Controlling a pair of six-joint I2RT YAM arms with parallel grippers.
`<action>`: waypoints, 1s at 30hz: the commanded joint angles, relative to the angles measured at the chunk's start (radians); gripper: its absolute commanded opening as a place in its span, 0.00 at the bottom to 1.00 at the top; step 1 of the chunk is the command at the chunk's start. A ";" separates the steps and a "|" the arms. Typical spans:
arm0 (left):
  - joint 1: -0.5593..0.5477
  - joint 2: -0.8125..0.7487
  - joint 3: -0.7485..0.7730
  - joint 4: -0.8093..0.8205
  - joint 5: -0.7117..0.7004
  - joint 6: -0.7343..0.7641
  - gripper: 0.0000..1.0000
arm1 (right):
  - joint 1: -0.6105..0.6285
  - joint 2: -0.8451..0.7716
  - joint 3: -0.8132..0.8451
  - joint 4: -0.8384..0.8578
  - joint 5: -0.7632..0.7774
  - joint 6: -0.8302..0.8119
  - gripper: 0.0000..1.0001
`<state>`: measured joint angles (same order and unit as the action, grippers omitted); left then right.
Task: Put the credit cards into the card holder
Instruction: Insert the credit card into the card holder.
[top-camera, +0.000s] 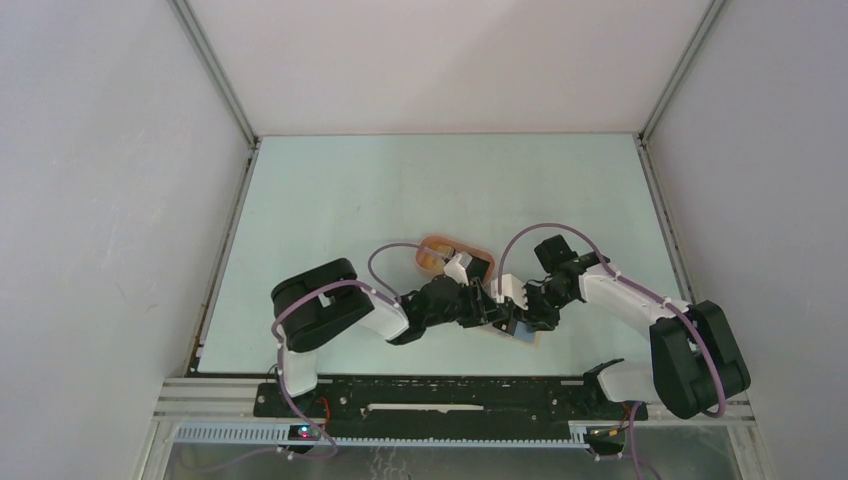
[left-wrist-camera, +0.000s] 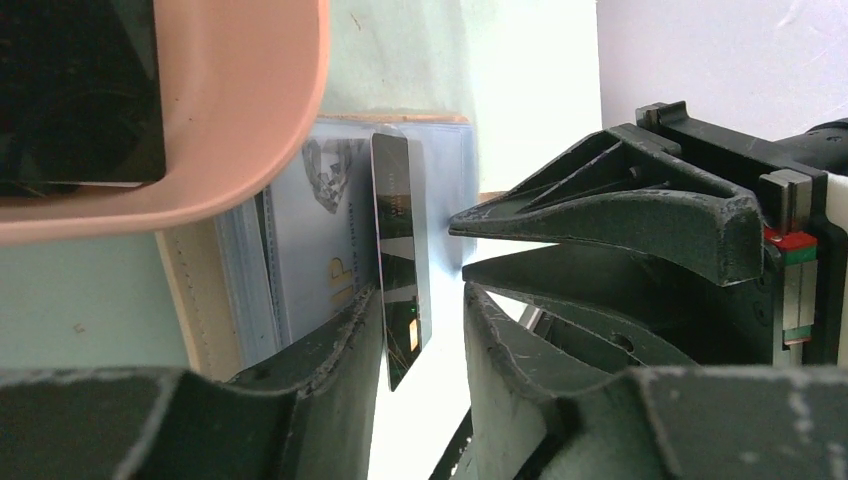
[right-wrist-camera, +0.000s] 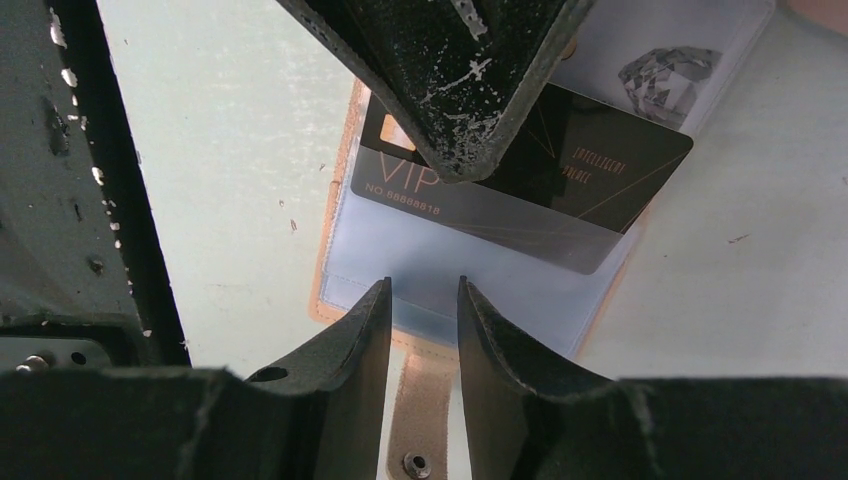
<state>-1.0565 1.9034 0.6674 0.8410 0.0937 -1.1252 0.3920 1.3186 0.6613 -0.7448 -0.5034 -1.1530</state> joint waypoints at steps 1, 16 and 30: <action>-0.006 -0.042 0.010 -0.145 -0.062 0.083 0.41 | -0.005 -0.025 0.026 -0.013 -0.028 0.008 0.39; -0.042 -0.029 0.094 -0.235 -0.034 0.128 0.39 | -0.010 -0.025 0.029 -0.014 -0.033 0.019 0.39; -0.055 -0.016 0.187 -0.357 -0.062 0.174 0.39 | -0.018 -0.039 0.032 -0.016 -0.041 0.023 0.38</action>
<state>-1.1107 1.8885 0.8120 0.5613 0.0708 -1.0008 0.3813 1.3117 0.6613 -0.7509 -0.5213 -1.1381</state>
